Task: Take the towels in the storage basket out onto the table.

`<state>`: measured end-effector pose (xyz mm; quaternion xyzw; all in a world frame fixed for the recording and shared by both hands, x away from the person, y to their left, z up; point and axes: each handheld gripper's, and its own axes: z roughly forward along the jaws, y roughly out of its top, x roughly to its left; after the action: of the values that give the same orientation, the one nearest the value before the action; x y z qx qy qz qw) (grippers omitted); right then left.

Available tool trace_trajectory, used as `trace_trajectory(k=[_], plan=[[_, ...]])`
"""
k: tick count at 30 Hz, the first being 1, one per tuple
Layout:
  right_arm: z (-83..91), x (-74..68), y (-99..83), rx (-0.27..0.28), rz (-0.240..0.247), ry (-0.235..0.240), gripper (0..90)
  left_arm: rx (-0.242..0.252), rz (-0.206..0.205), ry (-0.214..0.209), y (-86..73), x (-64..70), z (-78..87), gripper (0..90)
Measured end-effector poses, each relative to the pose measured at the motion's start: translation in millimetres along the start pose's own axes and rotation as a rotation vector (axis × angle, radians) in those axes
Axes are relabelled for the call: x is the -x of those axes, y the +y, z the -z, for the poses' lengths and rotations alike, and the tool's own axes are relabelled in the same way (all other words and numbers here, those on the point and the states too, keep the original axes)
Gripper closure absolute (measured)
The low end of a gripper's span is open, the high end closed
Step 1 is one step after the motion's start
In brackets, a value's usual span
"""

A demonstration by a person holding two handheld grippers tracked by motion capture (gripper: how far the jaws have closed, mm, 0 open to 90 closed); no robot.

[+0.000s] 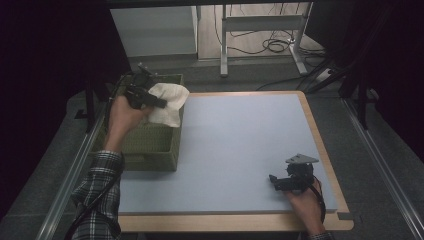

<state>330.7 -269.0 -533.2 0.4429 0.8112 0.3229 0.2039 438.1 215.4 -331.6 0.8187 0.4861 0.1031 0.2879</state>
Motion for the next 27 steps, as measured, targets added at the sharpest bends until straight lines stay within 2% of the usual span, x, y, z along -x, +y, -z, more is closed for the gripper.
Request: trace_trajectory(k=[1, 3, 4, 5, 7, 11, 13, 14, 15, 17, 18, 19, 21, 22, 27], plan=[[0.0, 0.0, 0.0, 0.0, 0.0, 0.0, 0.5, -0.001, -0.01, -0.008, 3.0, 6.3, -4.1, 74.5], [0.0, 0.0, 0.0, 0.0, 0.0, 0.0, 0.5, -0.004, -0.019, -0.013, 4.4, 9.1, -6.1, 74.5], [0.0, 0.0, 0.0, 0.0, 0.0, 0.0, 0.5, -0.005, -0.029, -0.021, 7.2, 15.4, -10.8, 74.5], [0.0, 0.0, 0.0, 0.0, 0.0, 0.0, 0.5, -0.005, -0.029, -0.021, 7.2, 15.4, -10.8, 74.5], [0.0, 0.0, 0.0, 0.0, 0.0, 0.001, 0.5, -0.004, -0.049, -0.038, 10.9, 25.0, -18.1, 74.4], [0.0, 0.0, 0.0, 0.0, 0.0, 0.001, 0.5, -0.003, -0.066, -0.059, 14.0, 35.2, -26.9, 74.5], [0.0, 0.0, 0.0, -0.001, 0.0, 0.001, 0.5, -0.006, -0.086, -0.071, 17.4, 45.6, -35.8, 74.5], [0.0, 0.0, 0.0, -0.001, 0.0, 0.001, 0.5, -0.006, -0.086, -0.071, 17.4, 45.6, -35.8, 74.5], [0.0, 0.0, 0.0, -0.001, 0.001, 0.001, 0.5, -0.005, -0.094, -0.079, 19.7, 53.4, -41.5, 74.4], [0.0, 0.0, 0.0, -0.001, 0.0, 0.001, 0.5, -0.006, -0.105, -0.085, 20.9, 57.3, -44.3, 74.0], [-0.1, 0.0, 0.0, -0.001, 0.0, 0.001, 0.5, -0.007, -0.119, -0.092, 23.1, 65.4, -50.2, 74.0], [-0.1, 0.0, 0.0, -0.001, 0.0, 0.001, 0.5, -0.007, -0.119, -0.092, 23.1, 65.4, -50.2, 73.9], [0.0, 0.0, 0.0, -0.001, -0.001, 0.001, 0.5, -0.007, -0.137, -0.108, 25.0, 77.6, -59.6, 73.9], [0.0, 0.0, 0.0, -0.001, -0.001, 0.001, 0.5, -0.007, -0.137, -0.108, 25.0, 77.6, -59.6, 73.9], [-0.1, 0.2, 0.0, -0.001, 0.001, 0.001, 0.5, -0.014, -0.172, -0.129, 27.2, 100.4, -81.0, 73.7]])
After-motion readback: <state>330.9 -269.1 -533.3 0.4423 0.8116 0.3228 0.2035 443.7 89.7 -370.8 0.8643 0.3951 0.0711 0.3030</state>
